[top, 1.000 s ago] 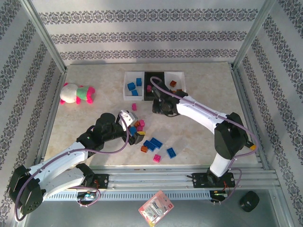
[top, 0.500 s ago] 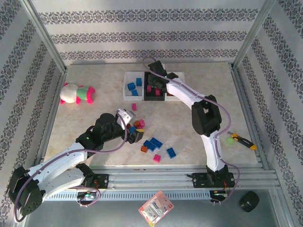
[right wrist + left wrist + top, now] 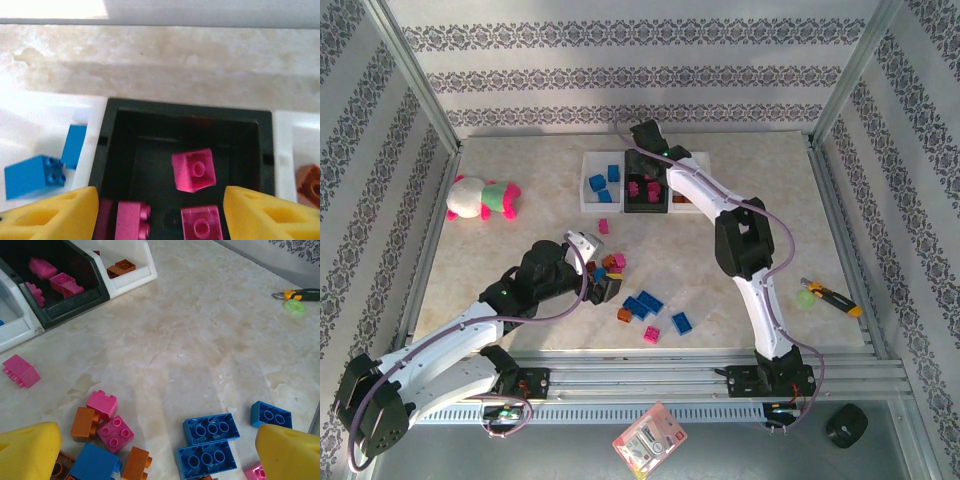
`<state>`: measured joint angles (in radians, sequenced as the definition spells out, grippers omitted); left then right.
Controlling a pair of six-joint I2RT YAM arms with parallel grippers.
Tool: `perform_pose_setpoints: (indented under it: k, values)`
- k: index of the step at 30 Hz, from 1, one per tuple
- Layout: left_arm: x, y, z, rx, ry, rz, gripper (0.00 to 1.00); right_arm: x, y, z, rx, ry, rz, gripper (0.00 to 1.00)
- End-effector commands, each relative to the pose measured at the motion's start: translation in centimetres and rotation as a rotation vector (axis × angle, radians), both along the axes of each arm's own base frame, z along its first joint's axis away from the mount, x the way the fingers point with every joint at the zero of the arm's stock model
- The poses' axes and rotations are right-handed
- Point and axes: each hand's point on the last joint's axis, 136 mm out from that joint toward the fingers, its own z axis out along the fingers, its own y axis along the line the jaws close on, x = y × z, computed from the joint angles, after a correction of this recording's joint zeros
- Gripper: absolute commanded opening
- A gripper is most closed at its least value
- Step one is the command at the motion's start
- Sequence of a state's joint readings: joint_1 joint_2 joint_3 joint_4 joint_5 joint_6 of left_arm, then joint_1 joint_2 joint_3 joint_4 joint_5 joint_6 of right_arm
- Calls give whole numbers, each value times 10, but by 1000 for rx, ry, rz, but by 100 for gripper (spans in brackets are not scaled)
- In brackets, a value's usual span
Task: Sort the legos into containers by color
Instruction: Place the lego in the container, then pick up the lego from the bottom-center of the table.
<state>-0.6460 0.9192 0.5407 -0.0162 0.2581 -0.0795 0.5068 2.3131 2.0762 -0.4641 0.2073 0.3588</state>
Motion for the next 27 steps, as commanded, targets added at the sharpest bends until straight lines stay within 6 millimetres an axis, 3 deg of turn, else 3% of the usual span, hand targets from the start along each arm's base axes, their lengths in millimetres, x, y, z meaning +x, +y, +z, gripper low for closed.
perform_pose_setpoints:
  k: [1, 4, 7, 15, 21, 27]
  values:
    - [-4, 0, 3, 17, -22, -38, 99, -35, 1, 60, 14, -61, 87, 71]
    - [-8, -3, 5, 27, -46, -80, 99, -79, -2, 55, -3, -24, 162, 73]
    - [-13, -6, 6, 36, -68, -125, 99, -133, -19, 43, -39, 46, 173, 74]
    - [-33, -16, -1, 50, -119, -284, 99, -290, -62, -3, -146, 285, 215, 78]
    - [-44, -20, -10, 41, -160, -359, 99, -361, -73, -40, -193, 406, 210, 79]
    - [-48, -18, -17, 46, -150, -368, 99, -397, -68, -82, -213, 550, 214, 80]
